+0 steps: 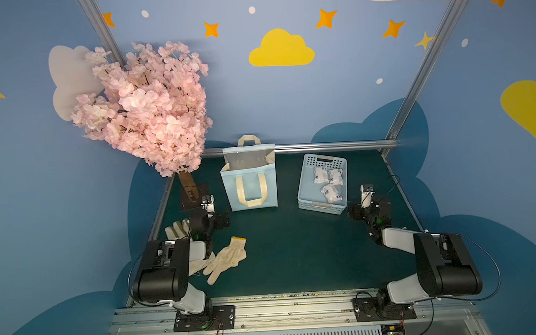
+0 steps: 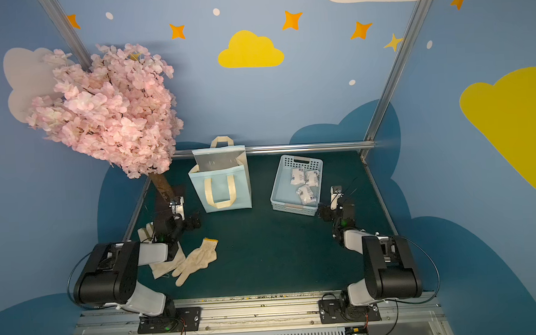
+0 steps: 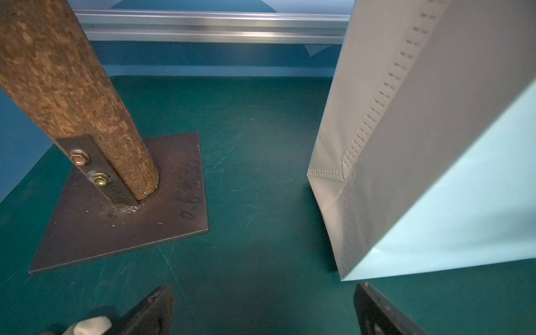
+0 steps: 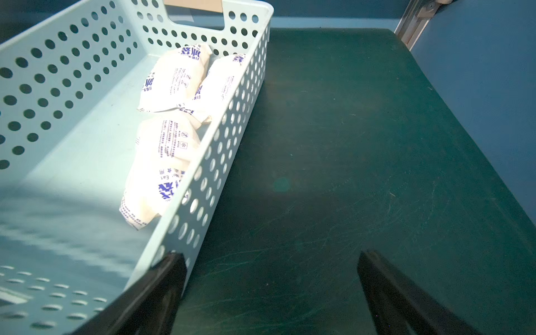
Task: Place the ice pack in the delivery bag
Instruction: Pick up the delivery bag from the center of the board.
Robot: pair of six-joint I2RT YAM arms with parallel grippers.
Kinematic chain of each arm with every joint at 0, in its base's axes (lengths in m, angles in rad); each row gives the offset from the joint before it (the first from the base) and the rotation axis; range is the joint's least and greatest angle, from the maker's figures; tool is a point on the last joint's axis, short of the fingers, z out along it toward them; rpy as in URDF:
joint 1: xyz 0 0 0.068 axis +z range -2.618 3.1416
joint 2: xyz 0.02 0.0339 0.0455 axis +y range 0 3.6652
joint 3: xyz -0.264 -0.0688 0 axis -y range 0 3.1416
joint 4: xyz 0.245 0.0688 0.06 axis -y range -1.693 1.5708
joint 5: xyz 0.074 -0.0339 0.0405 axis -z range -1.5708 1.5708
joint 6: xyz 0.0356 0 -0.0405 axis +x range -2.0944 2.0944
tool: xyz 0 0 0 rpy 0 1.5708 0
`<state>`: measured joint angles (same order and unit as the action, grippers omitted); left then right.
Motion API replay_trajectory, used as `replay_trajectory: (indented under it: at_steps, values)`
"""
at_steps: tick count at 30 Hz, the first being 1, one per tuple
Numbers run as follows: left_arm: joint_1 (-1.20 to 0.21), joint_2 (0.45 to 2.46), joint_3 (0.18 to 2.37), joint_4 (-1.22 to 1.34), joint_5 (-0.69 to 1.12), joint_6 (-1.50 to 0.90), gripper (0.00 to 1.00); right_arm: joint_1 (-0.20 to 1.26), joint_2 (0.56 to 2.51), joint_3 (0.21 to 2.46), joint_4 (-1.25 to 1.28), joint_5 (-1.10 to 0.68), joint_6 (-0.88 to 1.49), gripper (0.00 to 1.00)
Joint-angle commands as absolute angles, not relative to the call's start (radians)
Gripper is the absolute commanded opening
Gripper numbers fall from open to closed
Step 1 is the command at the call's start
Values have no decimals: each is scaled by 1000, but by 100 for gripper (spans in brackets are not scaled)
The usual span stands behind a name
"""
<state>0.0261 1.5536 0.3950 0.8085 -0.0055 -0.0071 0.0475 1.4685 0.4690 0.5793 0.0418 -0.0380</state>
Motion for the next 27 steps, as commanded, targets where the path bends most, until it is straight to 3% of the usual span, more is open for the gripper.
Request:
replay_trajectory:
  at_steps: [1,15,22,27]
  values:
    - [28,1537,404,804,5,-6,100,54,1475,474,591,28,-43,99]
    - [26,1539,404,803,5,-7,100,48,1470,471,592,19,-40,99]
    - [28,1511,410,810,22,0,100,46,1332,507,404,60,-30,99]
    - [16,1218,523,336,45,11,100,48,1130,547,133,66,10,98]
